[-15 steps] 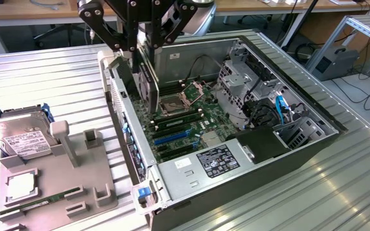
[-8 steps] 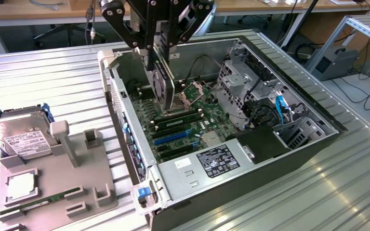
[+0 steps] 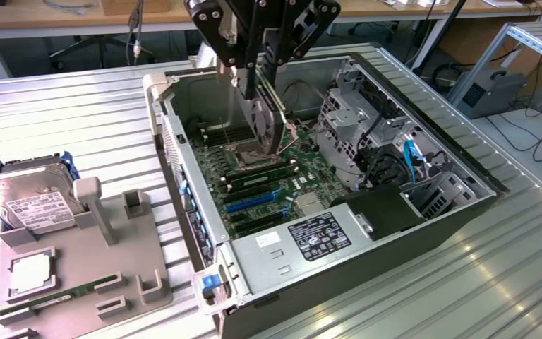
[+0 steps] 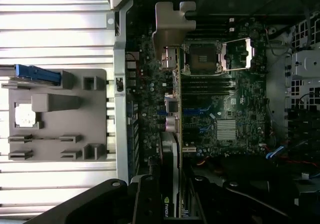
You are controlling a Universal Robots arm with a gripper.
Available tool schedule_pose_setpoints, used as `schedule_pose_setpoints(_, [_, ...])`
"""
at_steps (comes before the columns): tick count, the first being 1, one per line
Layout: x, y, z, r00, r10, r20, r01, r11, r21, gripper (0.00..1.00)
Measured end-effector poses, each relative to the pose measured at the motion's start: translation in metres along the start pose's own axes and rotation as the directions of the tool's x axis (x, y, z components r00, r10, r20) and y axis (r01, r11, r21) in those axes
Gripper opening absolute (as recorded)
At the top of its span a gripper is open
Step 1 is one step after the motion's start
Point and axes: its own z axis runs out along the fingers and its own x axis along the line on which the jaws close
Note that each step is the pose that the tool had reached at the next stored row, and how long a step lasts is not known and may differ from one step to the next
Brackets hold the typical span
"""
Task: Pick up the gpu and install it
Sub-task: 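Pick up the gpu and move the gpu toward the slot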
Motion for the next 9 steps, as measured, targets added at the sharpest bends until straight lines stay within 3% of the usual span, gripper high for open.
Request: schedule_pose_setpoints(9, [-0.029, 0.0005, 0.0007, 1.0000, 0.000, 0.0000, 0.000, 1.0000, 0.0000, 0.27])
